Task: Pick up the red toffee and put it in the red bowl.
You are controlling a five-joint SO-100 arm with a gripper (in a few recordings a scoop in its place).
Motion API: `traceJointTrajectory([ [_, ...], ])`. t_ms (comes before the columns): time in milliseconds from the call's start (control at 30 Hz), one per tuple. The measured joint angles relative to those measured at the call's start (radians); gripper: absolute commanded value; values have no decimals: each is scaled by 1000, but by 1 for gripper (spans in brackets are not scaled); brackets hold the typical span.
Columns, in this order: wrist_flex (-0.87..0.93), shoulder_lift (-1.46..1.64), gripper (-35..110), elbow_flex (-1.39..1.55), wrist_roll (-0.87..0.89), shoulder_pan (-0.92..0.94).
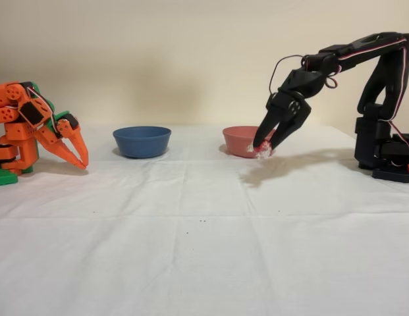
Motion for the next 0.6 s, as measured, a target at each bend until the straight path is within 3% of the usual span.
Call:
traceJointTrajectory([
  [600,196,167,11,-117,15,242],
])
